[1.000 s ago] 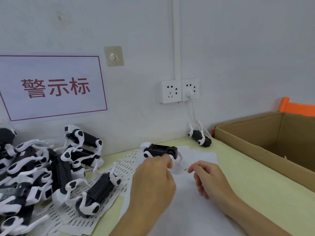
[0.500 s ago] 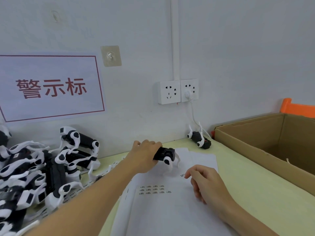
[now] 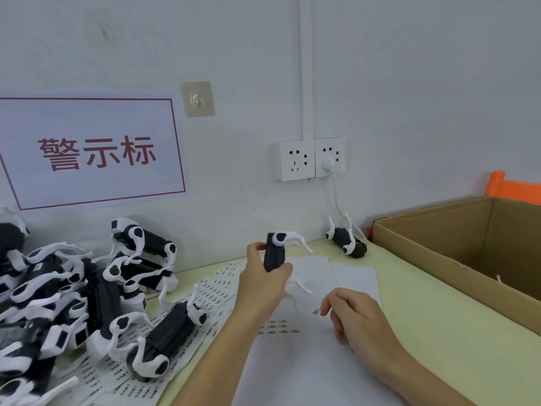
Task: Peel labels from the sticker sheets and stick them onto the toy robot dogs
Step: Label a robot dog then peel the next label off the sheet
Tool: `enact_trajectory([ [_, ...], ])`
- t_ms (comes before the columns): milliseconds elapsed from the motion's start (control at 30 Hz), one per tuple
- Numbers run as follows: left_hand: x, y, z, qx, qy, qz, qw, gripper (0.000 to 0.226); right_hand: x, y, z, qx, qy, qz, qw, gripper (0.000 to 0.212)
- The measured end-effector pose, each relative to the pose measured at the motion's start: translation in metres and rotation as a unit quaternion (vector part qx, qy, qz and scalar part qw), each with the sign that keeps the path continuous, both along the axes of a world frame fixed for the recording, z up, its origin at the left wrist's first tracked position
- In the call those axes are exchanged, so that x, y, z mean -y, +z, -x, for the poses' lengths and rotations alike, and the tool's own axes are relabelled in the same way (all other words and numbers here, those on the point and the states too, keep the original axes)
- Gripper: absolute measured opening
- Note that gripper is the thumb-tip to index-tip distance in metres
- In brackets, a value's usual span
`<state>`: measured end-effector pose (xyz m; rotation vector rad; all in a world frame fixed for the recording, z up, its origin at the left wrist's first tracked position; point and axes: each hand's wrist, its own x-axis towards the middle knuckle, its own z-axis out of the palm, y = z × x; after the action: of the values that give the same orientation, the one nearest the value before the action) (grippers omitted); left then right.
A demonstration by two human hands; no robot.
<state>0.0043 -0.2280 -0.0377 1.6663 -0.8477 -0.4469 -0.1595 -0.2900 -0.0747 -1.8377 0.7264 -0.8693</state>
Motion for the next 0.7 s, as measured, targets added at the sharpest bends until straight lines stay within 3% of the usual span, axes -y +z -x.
enact_trajectory([
  [67,-0.003,-0.002,-0.001,-0.131,0.003,0.041,0.991,0.034,0.0,0.002,0.001,0.005,0.007,-0.015,1.0,0.043],
  [133,-0.005,-0.001,-0.003,-0.207,-0.017,0.067,0.976,0.028,0.0,0.004,0.002,0.004,0.018,-0.03,0.999,0.039],
  [267,-0.019,0.004,-0.007,-0.322,-0.155,0.115,0.927,0.038,0.0,0.008,0.003,-0.002,0.043,-0.066,0.997,0.038],
  [367,-0.032,-0.006,-0.005,-0.295,-0.255,0.098,0.916,0.053,0.001,0.01,0.006,0.013,0.031,-0.091,0.995,0.042],
  [467,-0.037,-0.022,-0.003,-0.303,-0.259,0.087,0.913,0.06,0.003,0.013,0.007,0.053,-0.005,-0.099,0.994,0.046],
  [700,-0.039,-0.03,-0.005,-0.287,-0.289,0.092,0.909,0.064,0.0,0.021,0.01,0.121,-0.017,0.034,0.992,0.039],
])
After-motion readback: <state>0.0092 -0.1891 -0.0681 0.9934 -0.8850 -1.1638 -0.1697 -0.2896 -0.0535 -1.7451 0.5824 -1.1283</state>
